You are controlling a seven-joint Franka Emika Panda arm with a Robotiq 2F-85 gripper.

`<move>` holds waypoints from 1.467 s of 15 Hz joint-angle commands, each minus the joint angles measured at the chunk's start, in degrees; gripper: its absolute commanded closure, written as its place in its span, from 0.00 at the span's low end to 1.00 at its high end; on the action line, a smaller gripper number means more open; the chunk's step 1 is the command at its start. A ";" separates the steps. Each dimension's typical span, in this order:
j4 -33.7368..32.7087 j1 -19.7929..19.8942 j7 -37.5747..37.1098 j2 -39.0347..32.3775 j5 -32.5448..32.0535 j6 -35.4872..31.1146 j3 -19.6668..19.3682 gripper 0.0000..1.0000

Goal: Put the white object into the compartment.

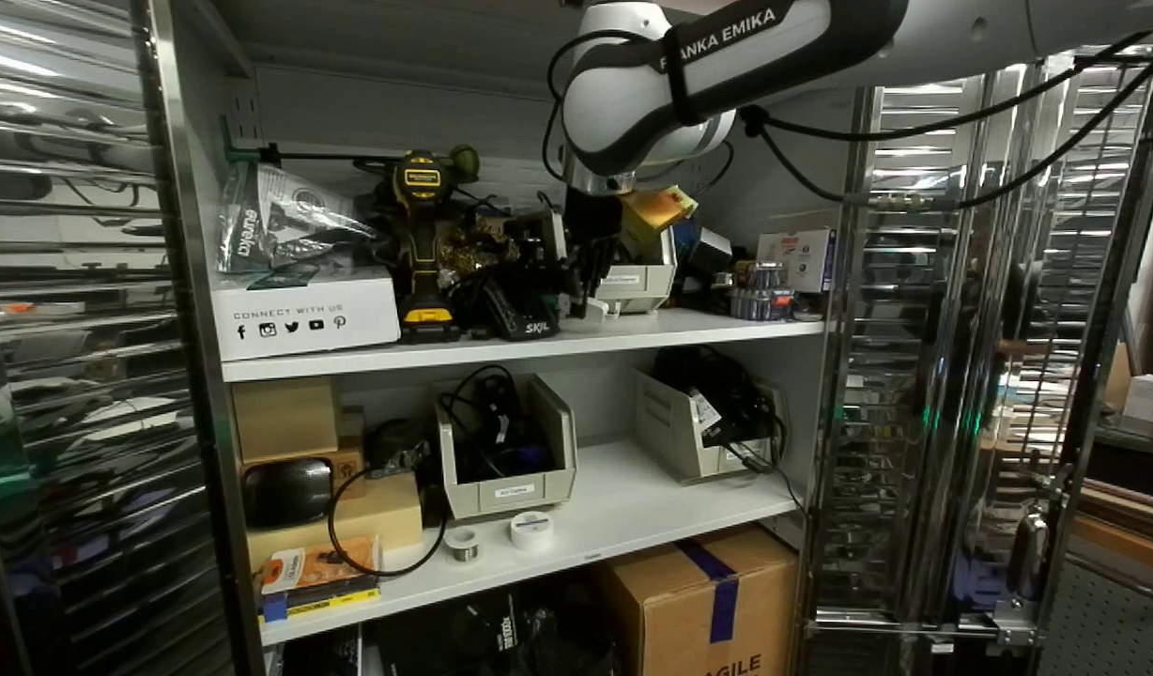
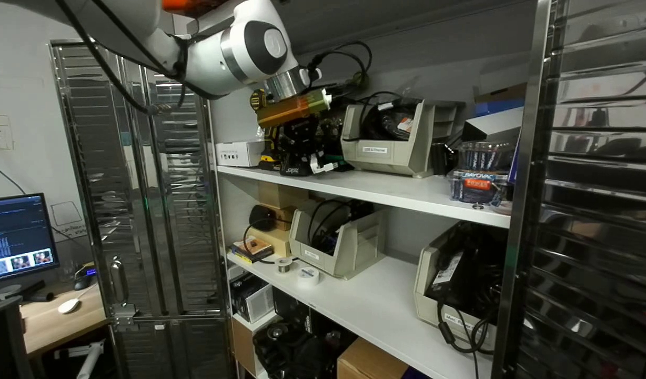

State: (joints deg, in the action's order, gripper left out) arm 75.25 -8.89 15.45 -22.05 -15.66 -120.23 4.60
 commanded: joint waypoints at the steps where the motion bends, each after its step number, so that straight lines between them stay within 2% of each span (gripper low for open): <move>1: 14.27 -0.21 -11.27 9.01 -1.93 -11.69 -1.04 0.93; 6: 28.28 1.31 -24.21 20.11 -3.37 -22.35 -3.45 0.93; 9: 27.75 2.97 -30.70 21.73 -3.58 -24.17 -4.07 0.93; 13: 20.34 4.89 -41.31 17.49 -5.61 -25.70 -4.02 0.93; 16: 11.90 4.27 -52.09 10.89 -11.64 -27.60 -4.85 0.93; 22: -6.47 -1.19 -70.69 -1.36 -23.39 -27.78 -12.45 0.93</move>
State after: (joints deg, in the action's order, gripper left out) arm 80.04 -7.22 -48.18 -16.69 -34.95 -147.80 -3.50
